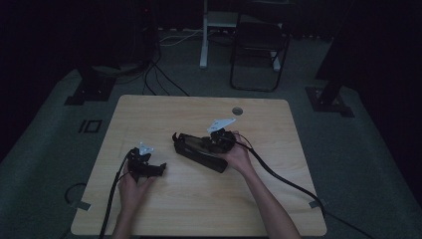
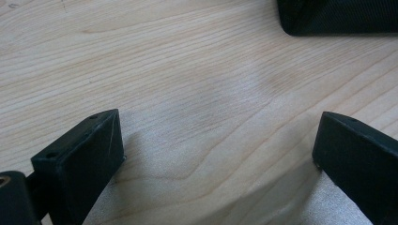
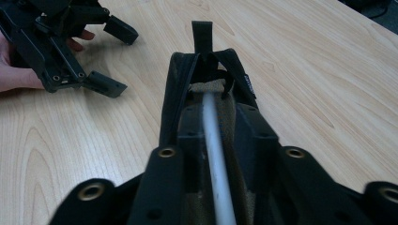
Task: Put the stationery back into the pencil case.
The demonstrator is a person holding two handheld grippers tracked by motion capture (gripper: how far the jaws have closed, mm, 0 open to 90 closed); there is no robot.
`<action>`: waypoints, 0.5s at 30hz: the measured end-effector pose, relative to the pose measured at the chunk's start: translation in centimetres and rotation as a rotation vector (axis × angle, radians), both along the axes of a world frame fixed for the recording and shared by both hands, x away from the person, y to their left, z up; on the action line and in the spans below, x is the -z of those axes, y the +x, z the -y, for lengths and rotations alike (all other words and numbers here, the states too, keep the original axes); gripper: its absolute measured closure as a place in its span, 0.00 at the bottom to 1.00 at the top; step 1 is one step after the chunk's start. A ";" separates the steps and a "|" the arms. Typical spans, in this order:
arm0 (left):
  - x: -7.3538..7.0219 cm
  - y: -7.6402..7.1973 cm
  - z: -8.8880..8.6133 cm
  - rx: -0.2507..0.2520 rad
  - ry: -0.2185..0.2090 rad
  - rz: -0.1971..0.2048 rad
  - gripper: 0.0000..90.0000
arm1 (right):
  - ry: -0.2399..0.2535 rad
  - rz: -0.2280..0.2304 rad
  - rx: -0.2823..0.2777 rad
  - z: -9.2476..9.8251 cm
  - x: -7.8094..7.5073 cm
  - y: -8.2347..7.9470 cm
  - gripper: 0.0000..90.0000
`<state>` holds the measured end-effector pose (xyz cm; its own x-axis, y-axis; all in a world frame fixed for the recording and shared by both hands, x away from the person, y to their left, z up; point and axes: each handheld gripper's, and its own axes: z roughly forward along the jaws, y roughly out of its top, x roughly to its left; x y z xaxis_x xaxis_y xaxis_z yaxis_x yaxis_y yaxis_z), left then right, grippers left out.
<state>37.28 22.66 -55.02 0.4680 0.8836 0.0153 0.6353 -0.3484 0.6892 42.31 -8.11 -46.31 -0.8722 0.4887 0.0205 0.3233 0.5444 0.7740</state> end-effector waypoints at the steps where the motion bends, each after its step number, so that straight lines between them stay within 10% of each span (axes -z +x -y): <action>1: 0.0 0.0 0.0 0.000 0.000 0.000 0.03 | 0.000 0.000 0.001 0.0 0.0 0.0 0.79; 15: 0.0 0.0 0.0 0.000 0.000 0.000 0.03 | 0.018 0.040 0.046 1.5 -2.3 -0.8 0.56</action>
<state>37.28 22.66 -55.02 0.4681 0.8835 0.0156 0.6351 -0.3487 0.6892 41.55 -9.64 -44.02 -0.8490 0.5284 -0.0047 0.3166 0.5158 0.7961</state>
